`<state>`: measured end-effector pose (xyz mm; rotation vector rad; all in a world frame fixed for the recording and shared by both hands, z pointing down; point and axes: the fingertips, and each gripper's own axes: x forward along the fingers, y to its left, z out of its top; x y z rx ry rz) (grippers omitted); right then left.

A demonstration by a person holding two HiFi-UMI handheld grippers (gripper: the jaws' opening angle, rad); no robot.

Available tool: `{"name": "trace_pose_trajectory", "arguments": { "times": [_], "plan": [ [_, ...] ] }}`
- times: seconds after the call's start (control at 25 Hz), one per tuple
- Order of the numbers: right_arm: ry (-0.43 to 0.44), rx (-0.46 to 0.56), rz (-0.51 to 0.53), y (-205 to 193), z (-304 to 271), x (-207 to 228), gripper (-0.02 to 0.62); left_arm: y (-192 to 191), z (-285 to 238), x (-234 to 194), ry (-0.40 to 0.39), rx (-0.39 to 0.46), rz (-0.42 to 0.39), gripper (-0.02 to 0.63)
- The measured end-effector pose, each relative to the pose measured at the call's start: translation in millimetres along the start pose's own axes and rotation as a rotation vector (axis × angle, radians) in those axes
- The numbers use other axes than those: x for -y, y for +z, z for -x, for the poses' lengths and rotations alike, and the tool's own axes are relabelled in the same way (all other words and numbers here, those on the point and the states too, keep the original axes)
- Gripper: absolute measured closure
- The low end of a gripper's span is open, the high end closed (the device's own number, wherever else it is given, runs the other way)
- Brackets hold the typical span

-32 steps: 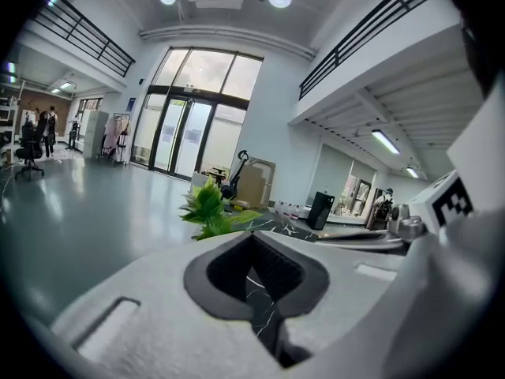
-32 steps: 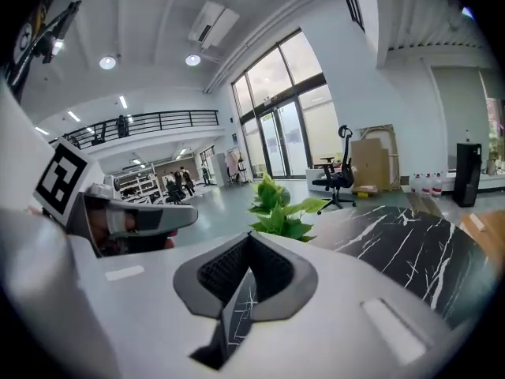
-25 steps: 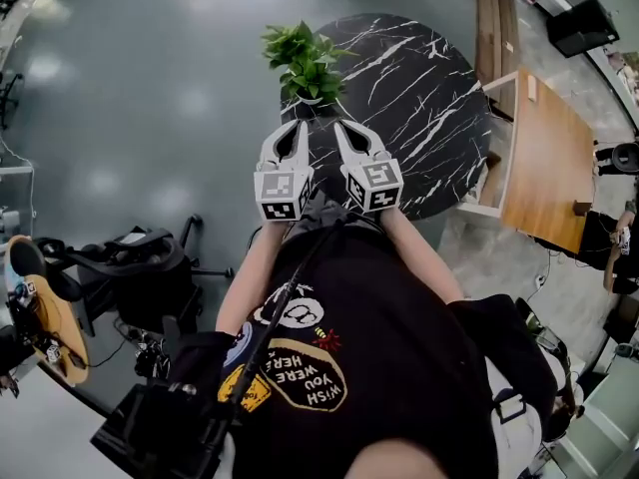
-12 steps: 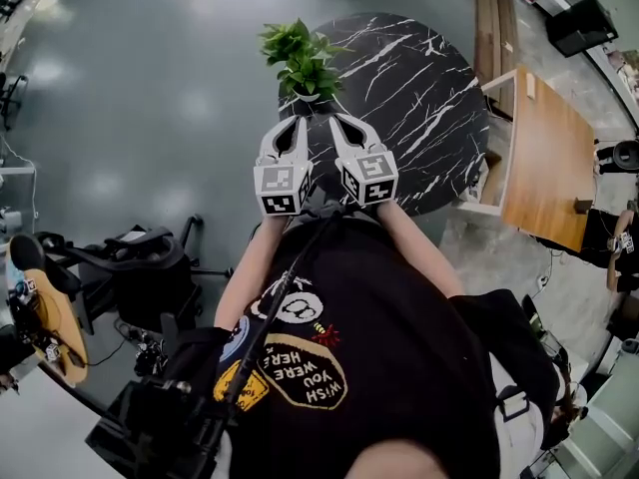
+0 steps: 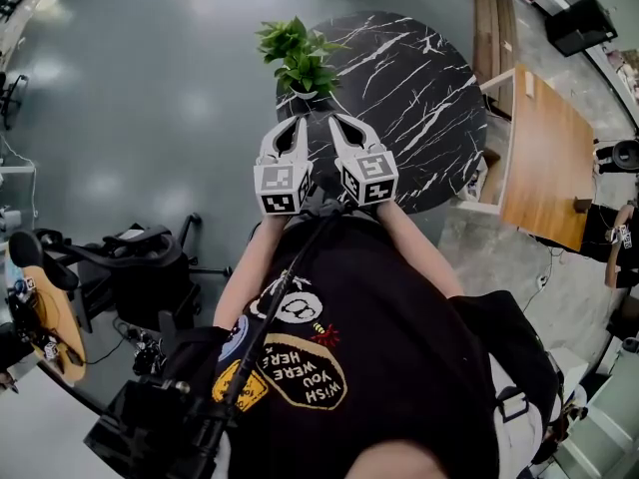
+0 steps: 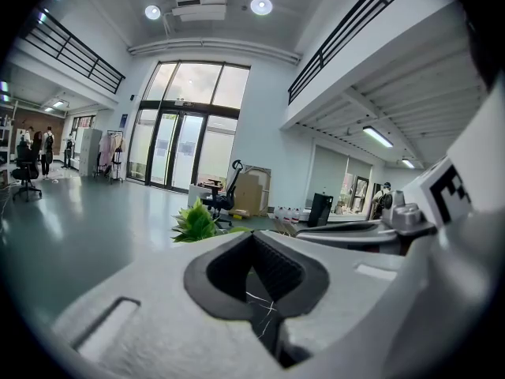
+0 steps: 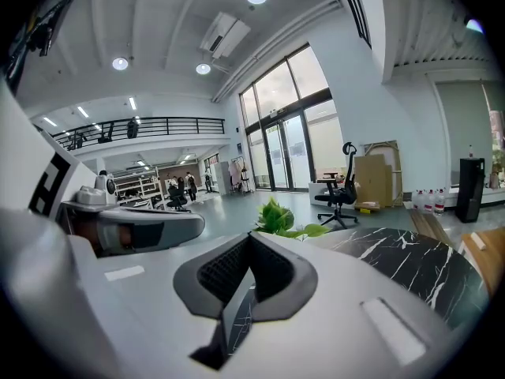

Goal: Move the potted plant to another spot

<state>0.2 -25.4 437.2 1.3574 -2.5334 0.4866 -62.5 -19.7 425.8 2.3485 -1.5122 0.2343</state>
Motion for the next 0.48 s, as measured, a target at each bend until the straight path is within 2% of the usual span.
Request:
{"name": "trace_pose_trajectory", "arguments": {
  "times": [0.48],
  "plan": [
    [0.004,-0.001,0.005,4.3,-3.6,-0.2,0.594,3.1,-2.4,-6.9,0.013,0.002,0.005,0.603]
  ]
}}
